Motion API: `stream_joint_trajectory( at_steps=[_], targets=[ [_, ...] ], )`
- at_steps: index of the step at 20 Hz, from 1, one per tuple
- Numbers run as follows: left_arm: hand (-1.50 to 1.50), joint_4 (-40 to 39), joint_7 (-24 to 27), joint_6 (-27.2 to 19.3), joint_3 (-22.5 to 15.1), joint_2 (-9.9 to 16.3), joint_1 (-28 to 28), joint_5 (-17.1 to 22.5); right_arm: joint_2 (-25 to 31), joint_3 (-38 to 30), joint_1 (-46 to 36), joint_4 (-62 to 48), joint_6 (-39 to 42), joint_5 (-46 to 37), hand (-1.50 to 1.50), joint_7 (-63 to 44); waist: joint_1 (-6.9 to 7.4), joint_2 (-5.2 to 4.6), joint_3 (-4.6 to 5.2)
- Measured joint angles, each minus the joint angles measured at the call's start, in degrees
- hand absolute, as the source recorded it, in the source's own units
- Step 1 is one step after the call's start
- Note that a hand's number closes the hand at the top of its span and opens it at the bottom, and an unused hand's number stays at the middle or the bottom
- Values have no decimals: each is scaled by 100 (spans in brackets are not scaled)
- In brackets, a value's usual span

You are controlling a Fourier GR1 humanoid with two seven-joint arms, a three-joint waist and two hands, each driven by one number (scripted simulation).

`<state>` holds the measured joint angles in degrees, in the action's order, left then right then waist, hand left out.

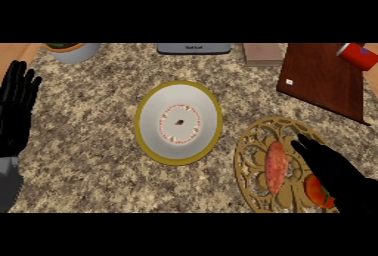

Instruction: Pick the sweet potato from the placemat and place it in the bowl

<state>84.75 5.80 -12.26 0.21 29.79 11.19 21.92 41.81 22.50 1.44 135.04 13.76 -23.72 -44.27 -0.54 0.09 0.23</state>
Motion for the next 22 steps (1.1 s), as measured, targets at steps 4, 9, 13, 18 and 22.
stream_joint_trajectory(
  at_steps=[4, 9, 13, 18, 22],
  targets=[
    [0, -11, -4, 81, 66, -26, 25, -21, 145, -280, -195, 90, 761, 775, -150, -535, 25, -5, -9],
    [0, -66, -130, 170, 158, -124, 171, -129, 80, -732, -381, 128, 1196, 1518, -150, -736, 40, -7, -16],
    [0, -126, -27, 262, 211, -281, 116, -282, -192, -663, -391, -112, 1360, 1360, -150, -623, 50, -8, -21],
    [0, -21, -160, 298, 326, -366, 131, -429, -584, -510, -445, -442, 1491, 1046, -150, -563, 57, -8, -22],
    [0, -37, -85, 424, 409, -452, 74, -517, -760, -600, -252, -903, 1554, 663, -150, -123, 51, -8, -24]
  ],
)
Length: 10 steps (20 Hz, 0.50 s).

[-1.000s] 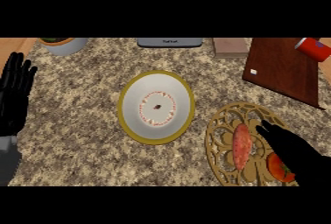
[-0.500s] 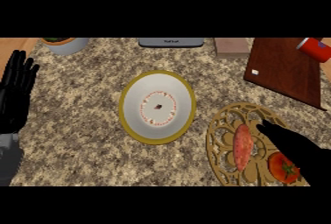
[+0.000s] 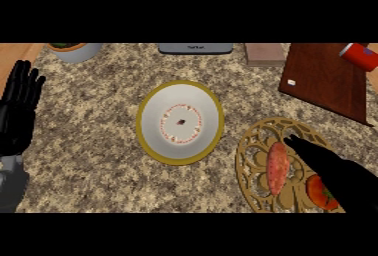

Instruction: Pick the sweet potato from the placemat and place it in the bowl

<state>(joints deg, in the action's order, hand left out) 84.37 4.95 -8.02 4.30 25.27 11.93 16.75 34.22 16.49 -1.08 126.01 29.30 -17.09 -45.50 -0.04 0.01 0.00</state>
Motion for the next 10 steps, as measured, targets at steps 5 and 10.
stream_joint_trajectory(
  at_steps=[5, 10],
  targets=[
    [0, 52, -86, 46, 105, -105, 18, -96, -187, -58, 116, -592, -1, -517, -150, 563, 1, 0, -1],
    [0, 110, -187, 133, 238, -193, 29, -212, -445, -177, 119, -1149, -61, -978, -150, 1250, 2, -1, -2]
  ],
)
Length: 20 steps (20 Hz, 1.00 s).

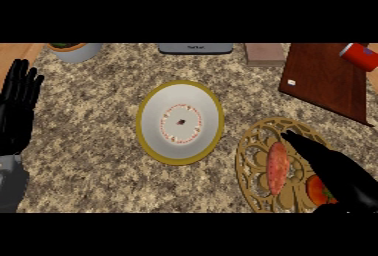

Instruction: Pick the sweet potato from the placemat and place it in the bowl

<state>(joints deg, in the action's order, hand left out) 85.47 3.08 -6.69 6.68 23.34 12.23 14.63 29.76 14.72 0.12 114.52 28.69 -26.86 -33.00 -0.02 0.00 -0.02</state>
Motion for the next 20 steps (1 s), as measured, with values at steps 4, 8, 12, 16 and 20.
stream_joint_trajectory(
  at_steps=[4, 8, 12, 16, 20],
  targets=[
    [0, -126, -10, 94, 103, -61, 83, -76, -165, 8, 139, -260, -139, -351, -150, 573, -8, 1, 0],
    [0, -150, -11, 139, 162, -166, 130, -168, -399, 50, 49, -535, -179, -652, -150, 887, -3, 1, 2],
    [0, 54, -195, 141, 205, -234, 118, -262, -544, -14, 27, -790, -125, -898, -150, 1051, -1, 2, 2],
    [0, -34, -212, 258, 303, -251, 196, -313, -726, -30, -74, -1072, -95, -1149, -150, 1157, -2, 1, 2],
    [0, 62, -244, 238, 319, -366, 166, -430, -884, -49, -98, -1464, -191, -1399, -150, 1431, 0, 0, 1]
  ],
)
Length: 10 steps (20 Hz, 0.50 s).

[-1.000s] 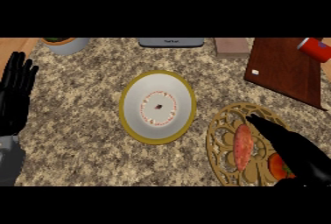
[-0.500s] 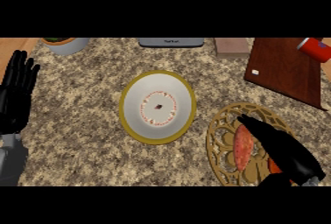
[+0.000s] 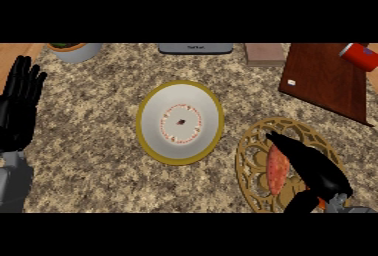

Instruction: Pick the sweet potato from the placemat and place it in the bowl

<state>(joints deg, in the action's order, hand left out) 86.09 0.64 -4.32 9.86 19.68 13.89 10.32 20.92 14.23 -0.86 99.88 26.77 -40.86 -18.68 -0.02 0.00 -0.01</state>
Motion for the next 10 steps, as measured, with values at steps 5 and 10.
stream_joint_trajectory(
  at_steps=[5, 10],
  targets=[
    [0, -110, 99, 149, 114, -38, -27, -31, -250, 10, -4, -276, -65, -283, -150, -8, -1, 1, 2],
    [0, 23, 3, 176, 143, -107, -57, -90, -423, -130, -203, -745, -48, -447, -150, 23, 7, 1, 1]
  ],
)
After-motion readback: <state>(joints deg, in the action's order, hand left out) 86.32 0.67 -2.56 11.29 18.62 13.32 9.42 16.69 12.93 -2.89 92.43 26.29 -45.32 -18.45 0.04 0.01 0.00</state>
